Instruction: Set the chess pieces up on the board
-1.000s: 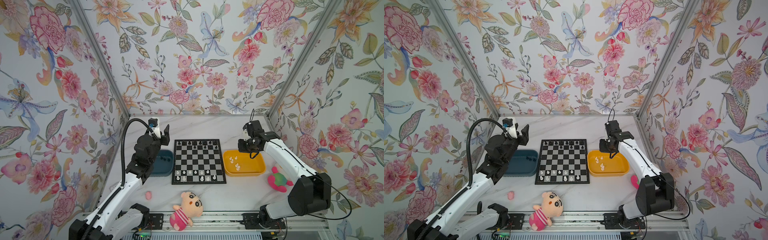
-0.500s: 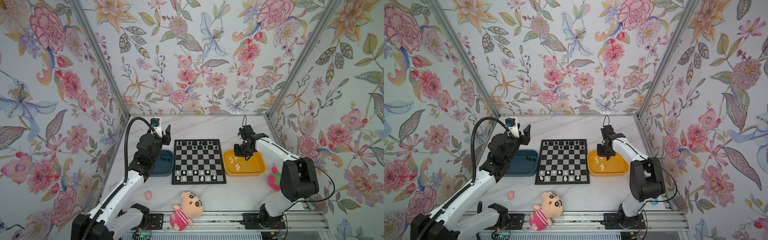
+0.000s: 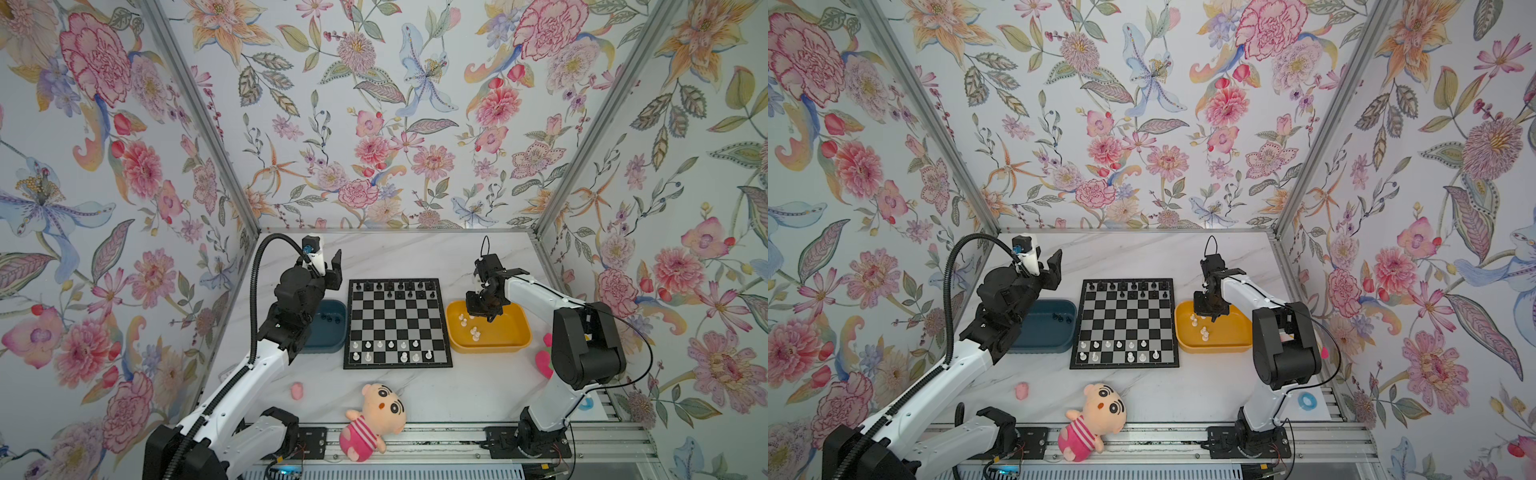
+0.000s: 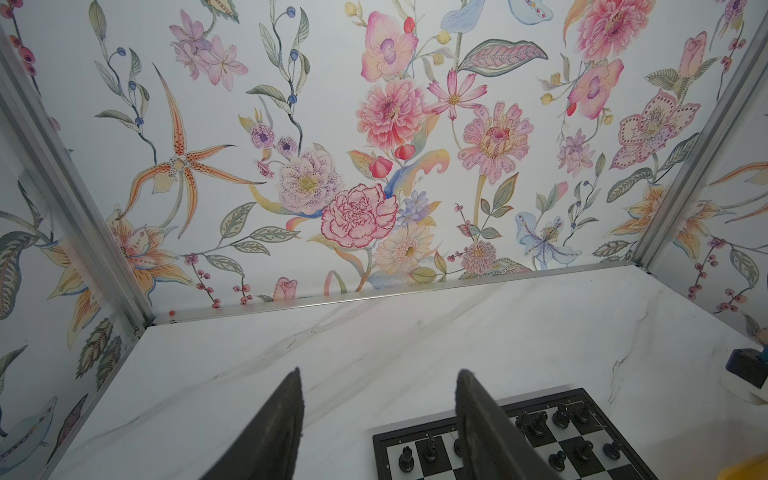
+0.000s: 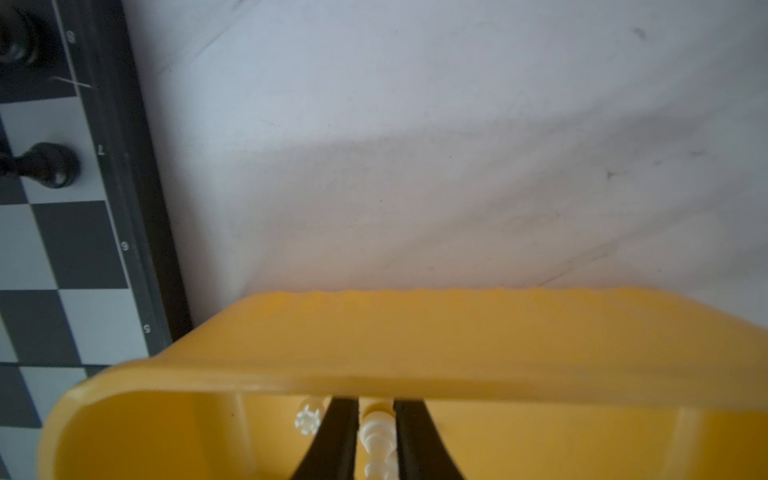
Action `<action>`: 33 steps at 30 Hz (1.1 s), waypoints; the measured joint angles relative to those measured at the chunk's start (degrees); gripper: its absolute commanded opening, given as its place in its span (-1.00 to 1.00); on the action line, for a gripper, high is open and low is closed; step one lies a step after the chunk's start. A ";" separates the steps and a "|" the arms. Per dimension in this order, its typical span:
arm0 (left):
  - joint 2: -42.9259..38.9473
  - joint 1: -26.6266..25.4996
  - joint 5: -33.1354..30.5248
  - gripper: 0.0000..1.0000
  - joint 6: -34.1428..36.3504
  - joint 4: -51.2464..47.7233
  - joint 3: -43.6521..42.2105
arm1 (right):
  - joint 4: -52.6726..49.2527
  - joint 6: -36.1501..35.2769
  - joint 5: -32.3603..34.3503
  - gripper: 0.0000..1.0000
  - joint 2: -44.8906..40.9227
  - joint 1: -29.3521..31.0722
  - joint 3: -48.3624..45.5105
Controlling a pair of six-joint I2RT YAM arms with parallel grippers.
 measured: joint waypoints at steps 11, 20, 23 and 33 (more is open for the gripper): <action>0.13 0.00 0.02 0.19 -0.02 0.20 0.00 | 1.42 0.02 0.22 -0.61 1.38 -0.24 0.00; 0.31 0.00 0.02 0.19 -0.02 0.20 0.00 | 1.99 0.17 0.20 -0.72 1.90 -0.39 0.00; 0.31 0.00 0.02 0.19 -0.02 0.20 0.00 | 2.05 0.17 0.17 -0.73 2.08 -0.39 0.00; 0.35 0.00 0.02 0.19 -0.02 0.22 0.00 | 2.12 0.20 0.17 -0.76 2.23 -0.39 0.00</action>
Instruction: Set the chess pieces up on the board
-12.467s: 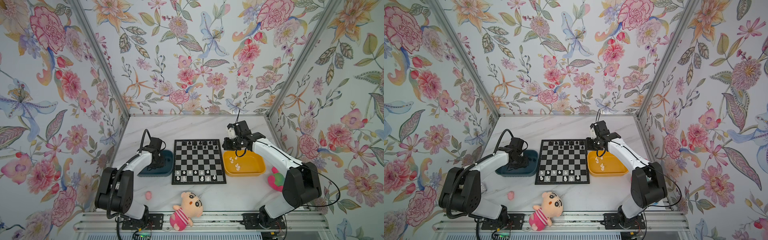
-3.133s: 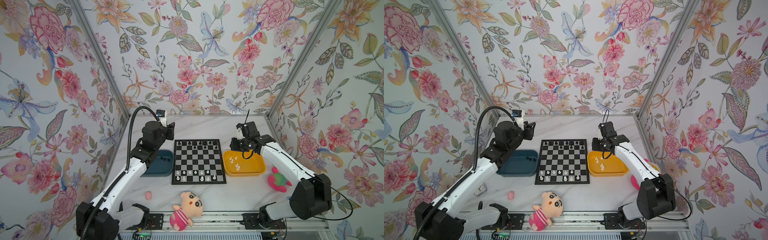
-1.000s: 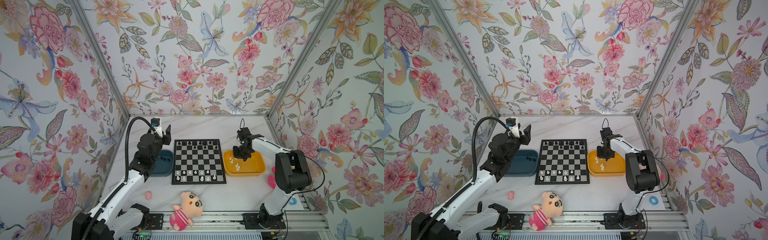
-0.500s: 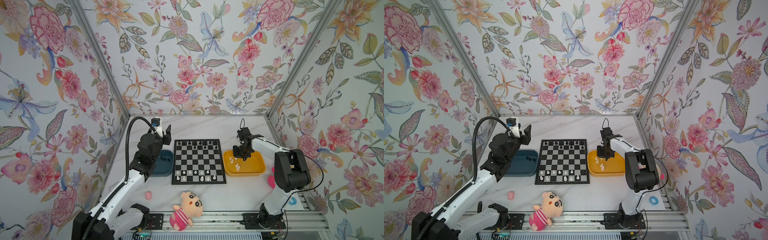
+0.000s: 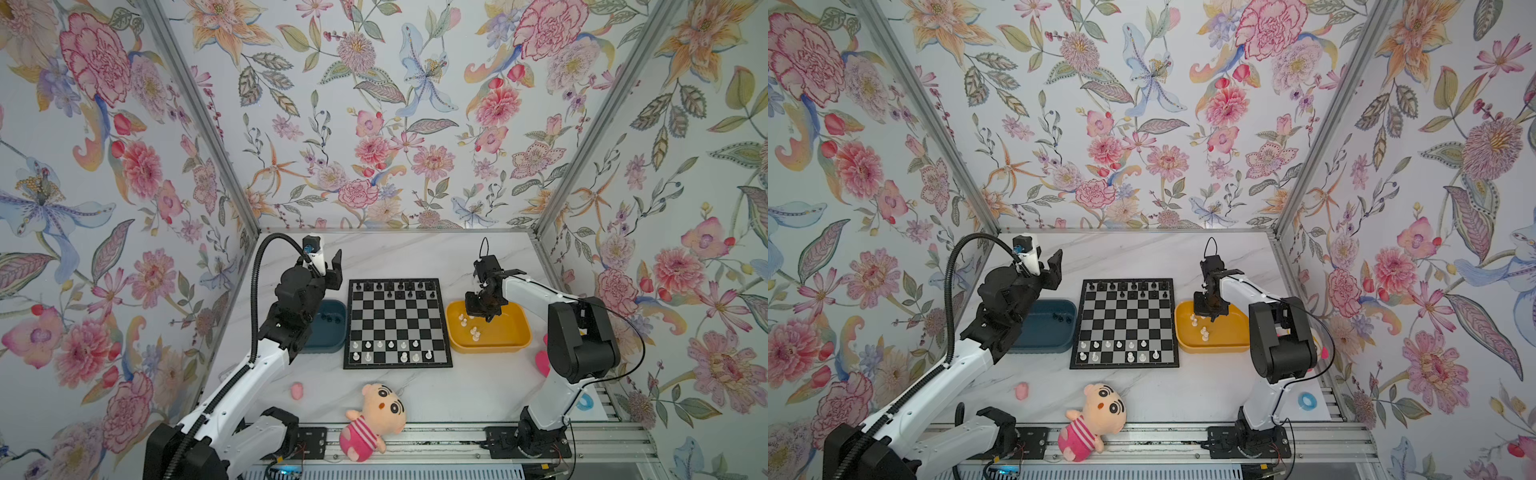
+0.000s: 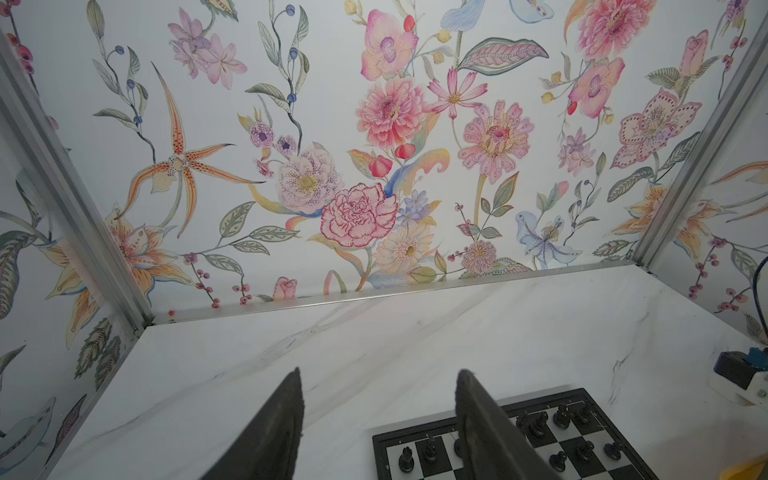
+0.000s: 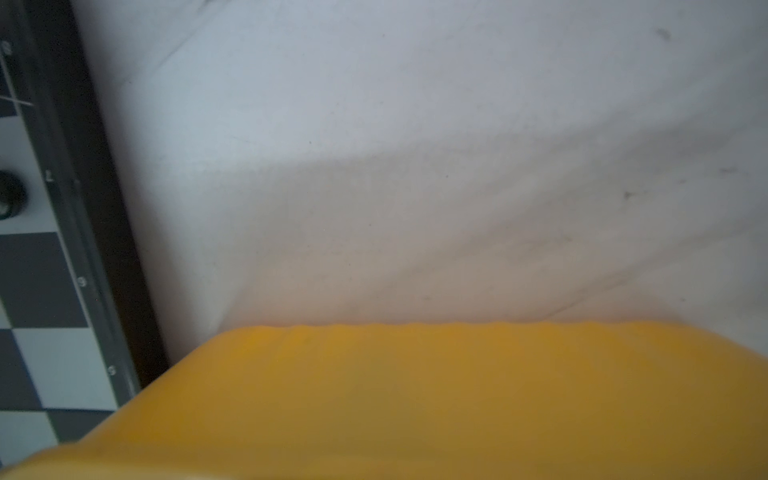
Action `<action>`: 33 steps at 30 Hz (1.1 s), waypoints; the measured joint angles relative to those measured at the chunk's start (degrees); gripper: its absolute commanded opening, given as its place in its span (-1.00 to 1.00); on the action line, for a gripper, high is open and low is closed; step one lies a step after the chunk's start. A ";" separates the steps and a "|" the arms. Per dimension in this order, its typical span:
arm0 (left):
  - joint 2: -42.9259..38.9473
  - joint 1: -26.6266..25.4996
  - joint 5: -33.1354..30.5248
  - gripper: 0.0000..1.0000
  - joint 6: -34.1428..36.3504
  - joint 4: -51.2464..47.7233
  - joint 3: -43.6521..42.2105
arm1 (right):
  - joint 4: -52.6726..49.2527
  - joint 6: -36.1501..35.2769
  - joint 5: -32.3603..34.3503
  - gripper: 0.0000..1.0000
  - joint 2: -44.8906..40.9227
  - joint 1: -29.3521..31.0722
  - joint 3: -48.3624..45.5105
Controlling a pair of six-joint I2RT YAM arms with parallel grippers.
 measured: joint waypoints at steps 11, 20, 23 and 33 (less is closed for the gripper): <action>0.42 0.00 0.00 0.19 0.02 -0.02 0.00 | 0.11 0.00 0.02 -0.84 0.00 0.00 0.09; 0.44 0.00 0.02 0.19 0.02 0.02 0.00 | -3.52 -0.04 0.31 -0.85 -0.07 0.31 1.92; 0.44 0.00 0.04 0.19 0.02 0.07 0.00 | -5.57 -0.28 0.98 -0.85 -0.79 0.96 3.41; 0.42 0.22 1.18 0.19 -0.02 1.86 -0.92 | -13.60 -1.75 2.89 -0.84 -3.58 3.72 9.18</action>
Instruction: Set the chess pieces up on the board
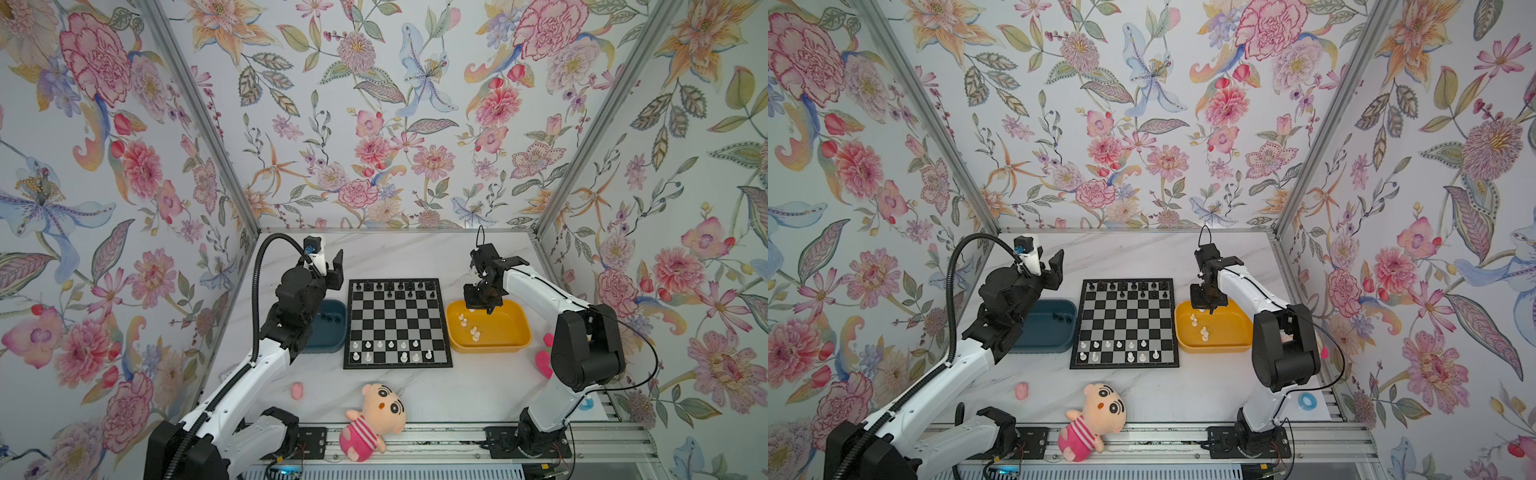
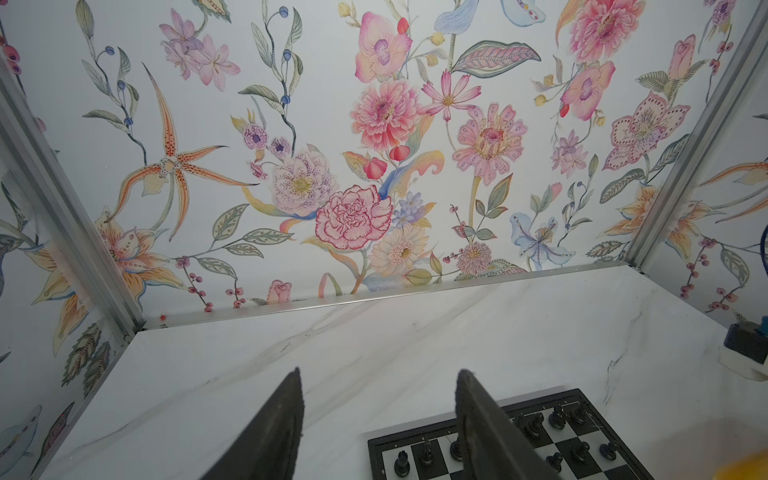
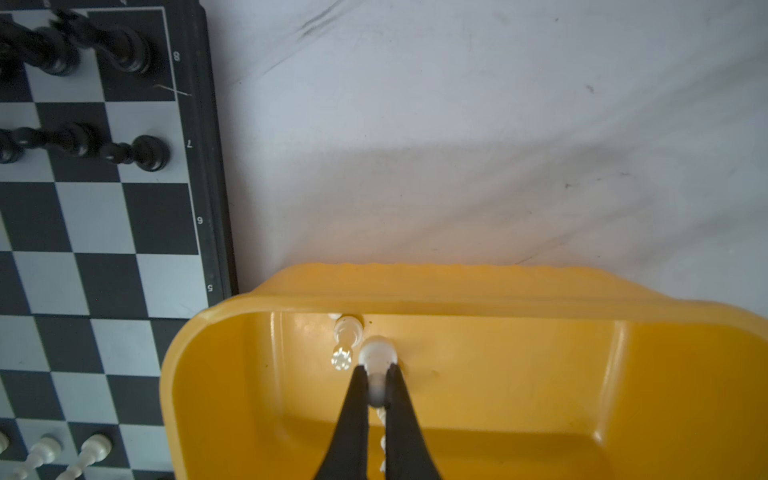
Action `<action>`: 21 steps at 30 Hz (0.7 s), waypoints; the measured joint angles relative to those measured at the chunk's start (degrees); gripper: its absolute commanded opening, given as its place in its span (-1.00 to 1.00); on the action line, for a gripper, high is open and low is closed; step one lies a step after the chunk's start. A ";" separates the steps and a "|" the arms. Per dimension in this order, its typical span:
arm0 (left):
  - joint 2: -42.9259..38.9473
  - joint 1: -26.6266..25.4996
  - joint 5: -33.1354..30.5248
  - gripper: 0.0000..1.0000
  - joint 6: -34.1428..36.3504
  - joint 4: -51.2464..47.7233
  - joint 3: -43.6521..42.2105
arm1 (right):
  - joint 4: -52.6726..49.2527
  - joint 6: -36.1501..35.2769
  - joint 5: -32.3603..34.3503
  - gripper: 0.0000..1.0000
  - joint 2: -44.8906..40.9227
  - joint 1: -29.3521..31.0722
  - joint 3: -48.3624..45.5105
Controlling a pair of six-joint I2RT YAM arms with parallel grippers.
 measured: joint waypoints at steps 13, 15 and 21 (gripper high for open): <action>-0.31 0.22 0.76 0.20 -0.90 2.29 -2.84 | -9.97 -0.13 1.40 -0.83 -2.78 7.78 7.58; -0.59 0.28 1.09 0.20 -0.94 2.58 -3.26 | -10.80 0.33 1.27 -0.83 -2.78 9.55 7.78; -1.62 0.37 1.84 0.20 -1.16 3.15 -3.67 | -11.91 2.43 1.16 -0.84 -2.75 14.97 7.82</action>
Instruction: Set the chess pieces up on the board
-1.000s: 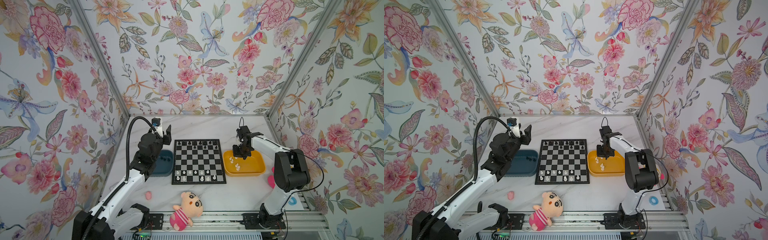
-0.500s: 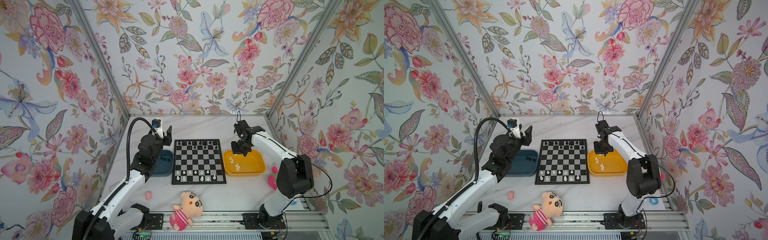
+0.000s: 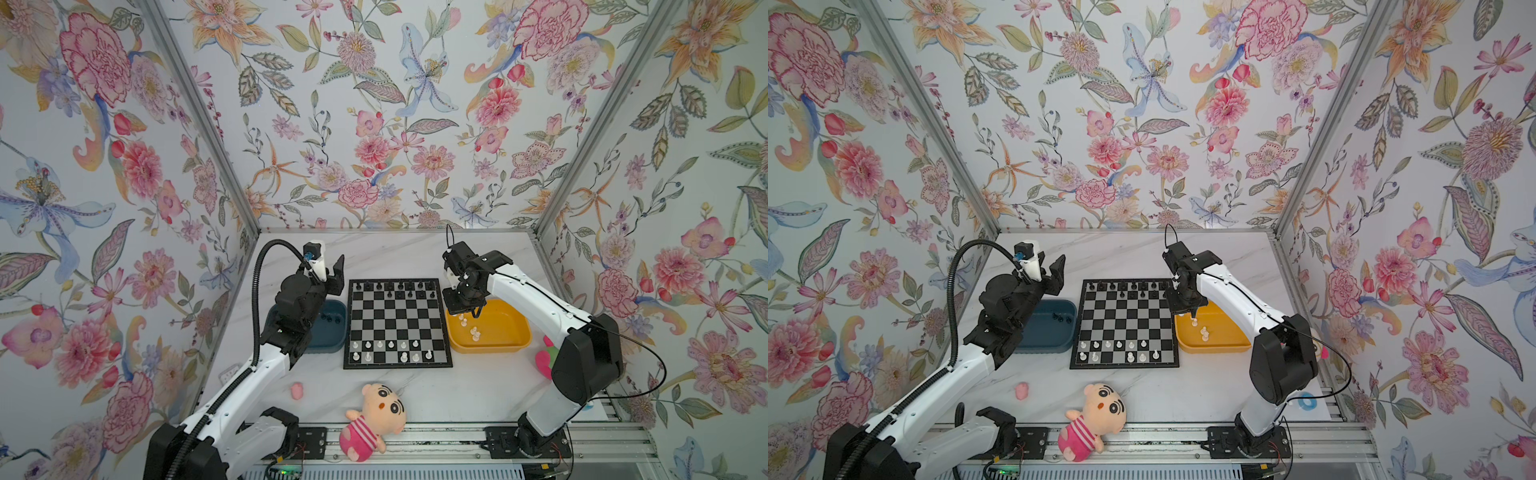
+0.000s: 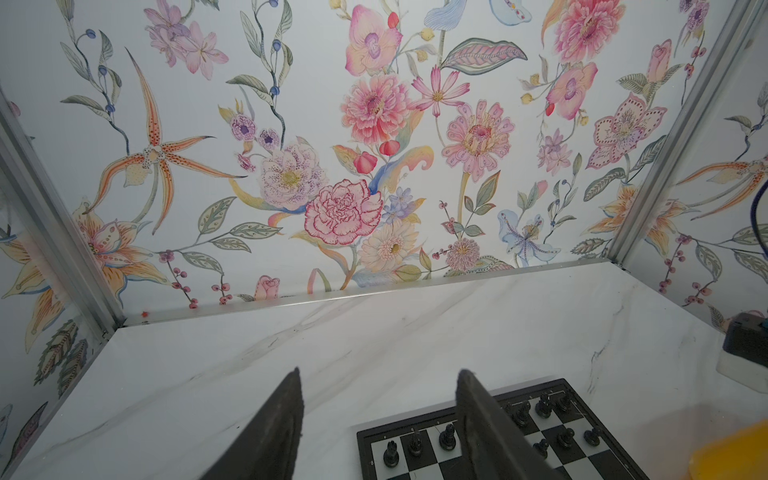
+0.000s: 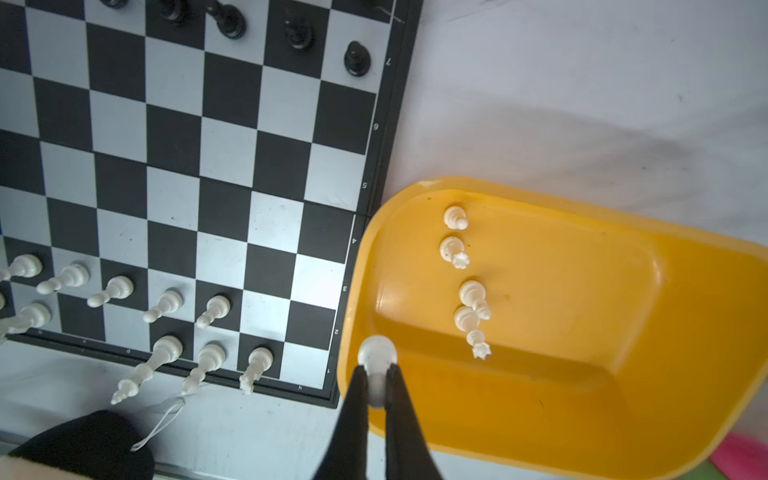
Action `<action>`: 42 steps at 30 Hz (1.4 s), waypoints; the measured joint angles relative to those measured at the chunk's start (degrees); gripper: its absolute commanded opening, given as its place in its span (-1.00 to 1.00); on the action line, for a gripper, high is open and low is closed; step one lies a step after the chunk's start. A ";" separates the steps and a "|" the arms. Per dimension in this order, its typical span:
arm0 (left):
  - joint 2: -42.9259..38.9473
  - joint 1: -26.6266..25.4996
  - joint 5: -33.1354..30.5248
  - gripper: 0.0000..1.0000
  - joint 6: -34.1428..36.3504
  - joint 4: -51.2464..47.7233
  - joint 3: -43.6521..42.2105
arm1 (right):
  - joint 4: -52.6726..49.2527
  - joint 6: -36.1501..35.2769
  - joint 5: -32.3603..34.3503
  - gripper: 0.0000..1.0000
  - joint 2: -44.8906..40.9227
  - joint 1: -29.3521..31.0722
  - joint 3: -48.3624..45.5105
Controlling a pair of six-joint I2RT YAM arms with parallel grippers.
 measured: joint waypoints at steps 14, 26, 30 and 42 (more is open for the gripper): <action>-2.75 0.11 1.05 0.20 -0.15 0.28 -1.81 | 3.76 4.20 -1.95 -0.86 3.30 8.09 -1.70; -3.10 0.11 1.53 0.20 -0.15 -0.09 -1.81 | 7.58 5.46 -2.10 -0.87 6.34 11.08 -4.70; -3.39 0.11 1.51 0.20 -0.15 -0.28 -1.81 | 8.17 5.49 -1.90 -0.87 7.17 11.28 -5.86; -3.43 0.11 1.55 0.20 -0.17 -0.33 -1.81 | 9.79 6.51 -2.32 -0.88 8.96 12.11 -7.54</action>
